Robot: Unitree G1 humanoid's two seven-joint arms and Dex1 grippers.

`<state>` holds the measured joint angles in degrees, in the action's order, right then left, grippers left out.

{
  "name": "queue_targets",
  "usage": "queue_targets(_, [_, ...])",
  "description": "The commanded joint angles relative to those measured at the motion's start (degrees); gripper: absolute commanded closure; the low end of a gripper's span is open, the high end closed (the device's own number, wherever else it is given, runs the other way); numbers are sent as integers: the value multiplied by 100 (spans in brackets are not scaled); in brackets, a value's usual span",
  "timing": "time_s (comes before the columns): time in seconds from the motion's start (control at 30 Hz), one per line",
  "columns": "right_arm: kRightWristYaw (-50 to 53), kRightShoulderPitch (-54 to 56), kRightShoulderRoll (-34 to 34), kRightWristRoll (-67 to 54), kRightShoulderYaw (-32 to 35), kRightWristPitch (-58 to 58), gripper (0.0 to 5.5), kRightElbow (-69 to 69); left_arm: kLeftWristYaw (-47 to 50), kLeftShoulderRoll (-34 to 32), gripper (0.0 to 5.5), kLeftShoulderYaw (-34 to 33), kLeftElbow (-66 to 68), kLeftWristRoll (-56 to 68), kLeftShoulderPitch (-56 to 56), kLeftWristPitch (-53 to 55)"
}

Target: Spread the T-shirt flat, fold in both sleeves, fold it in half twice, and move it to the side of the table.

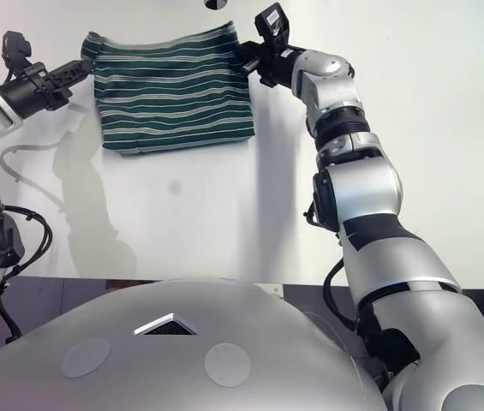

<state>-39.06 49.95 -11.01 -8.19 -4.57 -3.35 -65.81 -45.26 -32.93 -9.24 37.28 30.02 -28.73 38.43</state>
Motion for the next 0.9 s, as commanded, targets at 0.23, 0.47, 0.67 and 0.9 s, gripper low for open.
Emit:
queue_targets(0.23, [642,250,25,703,29,1257,508,-174,-496,408,473,-77,-1222,-182,162,-1768])
queue_targets(0.47, [648,277,511,1771,-792,1119,550,-767,-1608,-14,549,2892,-3086,-1896,870,-1707])
queue_targets(0.67, [42,-100,136,3070,-2001,1137,550,-851,-1083,-327,549,3498,-2001,-3341,875,-2375])
queue_targets(0.9, [-2839,-1925,-920,2515,-2783,949,550,2522,-946,-495,549,3500,-311,-3865,-5,-3667])
